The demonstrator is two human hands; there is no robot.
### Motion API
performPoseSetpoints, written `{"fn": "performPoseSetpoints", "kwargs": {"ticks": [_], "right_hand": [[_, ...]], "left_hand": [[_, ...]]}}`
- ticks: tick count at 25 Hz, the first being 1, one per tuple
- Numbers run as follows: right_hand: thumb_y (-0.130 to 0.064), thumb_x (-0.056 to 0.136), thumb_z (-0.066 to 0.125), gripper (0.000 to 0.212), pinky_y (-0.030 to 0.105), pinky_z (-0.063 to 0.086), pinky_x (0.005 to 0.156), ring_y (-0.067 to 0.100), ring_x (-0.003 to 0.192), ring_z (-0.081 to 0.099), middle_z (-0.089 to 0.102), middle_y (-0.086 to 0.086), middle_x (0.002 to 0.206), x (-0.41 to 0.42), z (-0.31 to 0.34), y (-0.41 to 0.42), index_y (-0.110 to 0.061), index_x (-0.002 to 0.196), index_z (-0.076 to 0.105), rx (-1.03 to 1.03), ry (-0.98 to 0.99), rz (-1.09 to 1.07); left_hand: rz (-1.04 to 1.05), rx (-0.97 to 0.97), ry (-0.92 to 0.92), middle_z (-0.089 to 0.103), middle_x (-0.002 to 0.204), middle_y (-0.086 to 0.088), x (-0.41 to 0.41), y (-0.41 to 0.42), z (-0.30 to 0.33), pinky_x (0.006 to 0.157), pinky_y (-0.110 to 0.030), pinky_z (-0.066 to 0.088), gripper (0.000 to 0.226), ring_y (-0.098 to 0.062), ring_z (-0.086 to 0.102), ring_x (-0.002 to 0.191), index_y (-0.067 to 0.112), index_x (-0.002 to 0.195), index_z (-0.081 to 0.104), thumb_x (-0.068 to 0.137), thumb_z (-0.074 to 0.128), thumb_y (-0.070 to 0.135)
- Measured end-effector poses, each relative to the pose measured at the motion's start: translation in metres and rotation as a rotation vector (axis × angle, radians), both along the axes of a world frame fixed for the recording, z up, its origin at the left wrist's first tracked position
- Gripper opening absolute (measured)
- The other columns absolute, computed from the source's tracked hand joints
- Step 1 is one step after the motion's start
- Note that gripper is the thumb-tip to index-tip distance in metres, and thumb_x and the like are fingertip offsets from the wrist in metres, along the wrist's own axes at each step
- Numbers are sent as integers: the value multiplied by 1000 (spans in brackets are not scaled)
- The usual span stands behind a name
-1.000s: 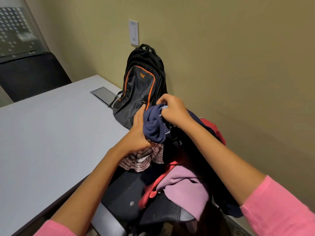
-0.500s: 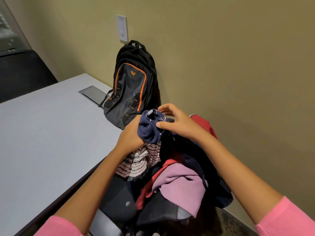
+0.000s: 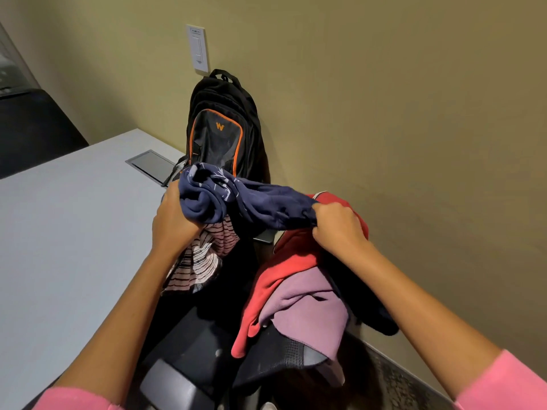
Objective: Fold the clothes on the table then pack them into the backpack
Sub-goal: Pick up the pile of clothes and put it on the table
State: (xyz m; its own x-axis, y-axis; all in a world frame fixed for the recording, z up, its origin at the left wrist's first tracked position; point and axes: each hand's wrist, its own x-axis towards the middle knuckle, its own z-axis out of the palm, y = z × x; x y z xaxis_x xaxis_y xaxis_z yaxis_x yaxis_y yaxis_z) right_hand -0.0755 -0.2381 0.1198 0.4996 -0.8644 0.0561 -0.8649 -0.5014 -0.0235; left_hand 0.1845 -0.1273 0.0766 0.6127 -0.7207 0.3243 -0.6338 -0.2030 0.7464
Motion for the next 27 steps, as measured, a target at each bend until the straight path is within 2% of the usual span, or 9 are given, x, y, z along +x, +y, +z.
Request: {"fn": "performPoseSetpoints", "kwargs": {"ticks": [4, 7, 10, 13, 15, 21, 23, 25, 27], "right_hand": [[-2, 79, 51, 30, 41, 43, 70, 43, 99, 58, 63, 23, 104, 53, 20, -12, -6, 109, 57, 25, -353, 143], [4, 79, 50, 40, 42, 46, 69, 37, 95, 57, 63, 17, 104, 97, 16, -5, -8, 116, 56, 185, -595, 304], [7, 83, 49, 43, 45, 48, 73, 35, 96, 57, 60, 18, 110, 121, -11, 8, -7, 124, 49, 385, -652, 351], [-5, 87, 59, 36, 41, 44, 76, 35, 98, 57, 59, 20, 112, 114, -47, 6, -2, 120, 45, 556, -562, 285], [-16, 82, 71, 46, 36, 42, 80, 30, 100, 56, 61, 18, 116, 97, -66, 2, 0, 118, 49, 590, -435, 287], [-48, 73, 75, 66, 36, 37, 98, 32, 122, 48, 55, 10, 126, 42, -80, -23, -18, 128, 56, 326, -141, 348], [-63, 64, 75, 89, 53, 22, 109, 38, 139, 23, 34, 9, 146, 14, -72, -30, -31, 140, 41, 352, 48, 263], [-68, 55, 77, 112, 72, 6, 105, 43, 144, -10, 0, 1, 160, -15, -64, -32, -43, 148, 19, 499, 242, 195], [-66, 52, 80, 123, 74, 9, 106, 45, 141, -20, -13, 1, 159, -31, -62, -29, -43, 149, 9, 566, 314, 182]], "left_hand": [[-41, -5, 0, 59, 109, 1, 11, 28, 7, 81, -39, 45, 46, -27, 58, 96, 31, 119, 43, 77, 60, 42], [60, 0, -22, 59, 117, -5, 18, 44, 6, 78, -37, 44, 50, -30, 58, 98, 28, 120, 44, 75, 60, 42], [157, 24, -57, 57, 119, -5, 25, 53, 8, 76, -37, 42, 47, -33, 58, 98, 25, 119, 43, 78, 64, 36], [217, 25, -84, 56, 122, -7, 26, 59, 8, 78, -41, 44, 42, -34, 57, 102, 25, 117, 43, 82, 64, 36], [262, -3, -61, 57, 118, -7, 24, 59, 6, 79, -41, 45, 42, -35, 57, 102, 24, 116, 43, 83, 64, 36], [307, -86, -28, 58, 120, -6, 14, 42, 7, 80, -39, 44, 50, -33, 57, 105, 22, 122, 44, 81, 68, 37], [301, -84, -35, 58, 119, -7, 12, 38, 9, 80, -39, 45, 50, -33, 58, 103, 21, 121, 44, 81, 69, 36], [280, -62, -53, 58, 117, -8, 9, 35, 9, 77, -38, 44, 50, -34, 58, 99, 18, 120, 44, 81, 71, 33], [270, -35, -55, 57, 116, -9, 3, 32, 10, 75, -35, 41, 49, -34, 58, 98, 16, 119, 44, 81, 71, 32]]}}
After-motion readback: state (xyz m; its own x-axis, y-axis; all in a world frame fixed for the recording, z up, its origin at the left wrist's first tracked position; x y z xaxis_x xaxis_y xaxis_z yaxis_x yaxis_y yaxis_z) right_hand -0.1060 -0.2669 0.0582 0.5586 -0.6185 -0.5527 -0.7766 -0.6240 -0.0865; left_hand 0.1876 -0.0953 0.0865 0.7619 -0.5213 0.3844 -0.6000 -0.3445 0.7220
